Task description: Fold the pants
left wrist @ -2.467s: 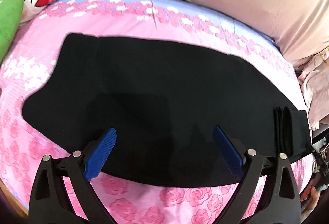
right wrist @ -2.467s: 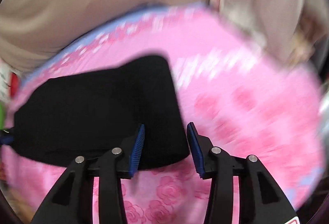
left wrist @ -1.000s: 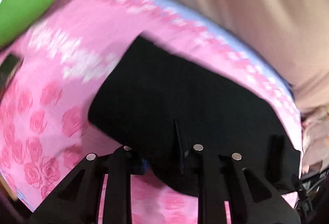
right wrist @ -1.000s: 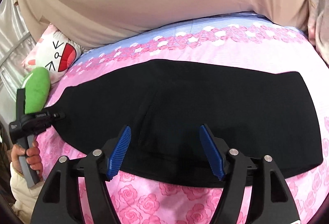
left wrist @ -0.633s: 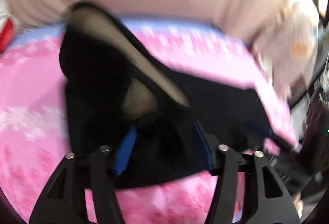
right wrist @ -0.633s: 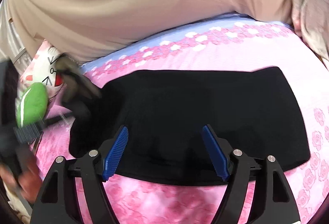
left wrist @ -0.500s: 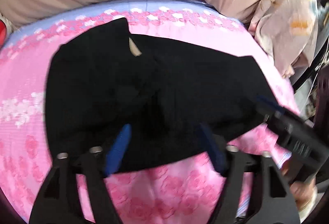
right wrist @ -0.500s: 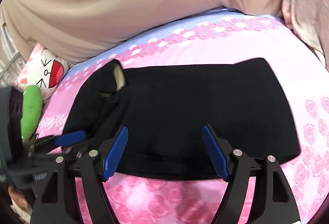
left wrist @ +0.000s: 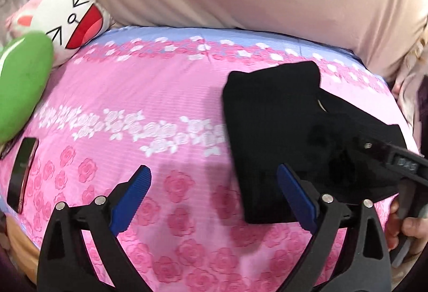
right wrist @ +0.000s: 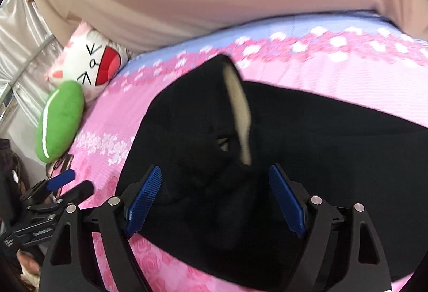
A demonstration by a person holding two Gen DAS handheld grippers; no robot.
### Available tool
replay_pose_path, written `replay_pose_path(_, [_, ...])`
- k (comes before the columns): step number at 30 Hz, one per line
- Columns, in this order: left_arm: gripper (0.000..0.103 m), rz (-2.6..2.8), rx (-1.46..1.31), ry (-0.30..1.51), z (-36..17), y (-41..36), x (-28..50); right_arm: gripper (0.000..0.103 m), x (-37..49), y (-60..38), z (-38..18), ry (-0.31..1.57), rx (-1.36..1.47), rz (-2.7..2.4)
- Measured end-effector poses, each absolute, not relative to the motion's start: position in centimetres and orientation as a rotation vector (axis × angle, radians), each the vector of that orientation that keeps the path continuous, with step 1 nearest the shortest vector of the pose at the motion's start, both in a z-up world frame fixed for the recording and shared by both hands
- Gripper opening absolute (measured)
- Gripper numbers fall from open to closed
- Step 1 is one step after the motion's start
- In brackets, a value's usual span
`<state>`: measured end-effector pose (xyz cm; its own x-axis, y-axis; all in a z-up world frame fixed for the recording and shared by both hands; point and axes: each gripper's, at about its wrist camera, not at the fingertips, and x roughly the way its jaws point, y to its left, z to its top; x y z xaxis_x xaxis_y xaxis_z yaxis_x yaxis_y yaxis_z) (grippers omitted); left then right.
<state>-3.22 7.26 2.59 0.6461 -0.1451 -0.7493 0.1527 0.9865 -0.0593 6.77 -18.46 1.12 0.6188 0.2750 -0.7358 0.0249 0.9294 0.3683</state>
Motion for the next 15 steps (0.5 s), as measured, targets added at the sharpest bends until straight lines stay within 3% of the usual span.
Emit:
replay_pose_path(2, [0.093, -0.175, 0.002, 0.855, 2.4, 7.7, -3.0, 0.078, 7.6, -17.7, 0.4, 0.91, 0.37, 0.143])
replay_pose_path(5, [0.093, -0.192, -0.016, 0.871, 2.1, 8.4, -2.7, 0.058, 8.4, -16.7, 0.5, 0.903, 0.346, 0.133])
replay_pose_path(7, [0.093, -0.204, -0.031, 0.883, 1.8, 8.7, -2.4, 0.05, 9.0, -16.6, 0.6, 0.901, 0.374, 0.152])
replay_pose_path(8, [0.093, -0.21, -0.045, 0.892, 1.6, 8.9, -2.3, 0.027, 9.4, -16.6, 0.6, 0.899, 0.381, 0.155])
replay_pose_path(9, [0.093, -0.212, -0.054, 0.898, 1.5, 9.1, -2.0, 0.02, 9.7, -16.5, 0.6, 0.895, 0.386, 0.155])
replay_pose_path(15, [0.093, -0.226, -0.12, 0.913, 2.2, 9.7, -1.9, 0.015, 6.5, -19.6, 7.3, 0.703, 0.484, 0.243])
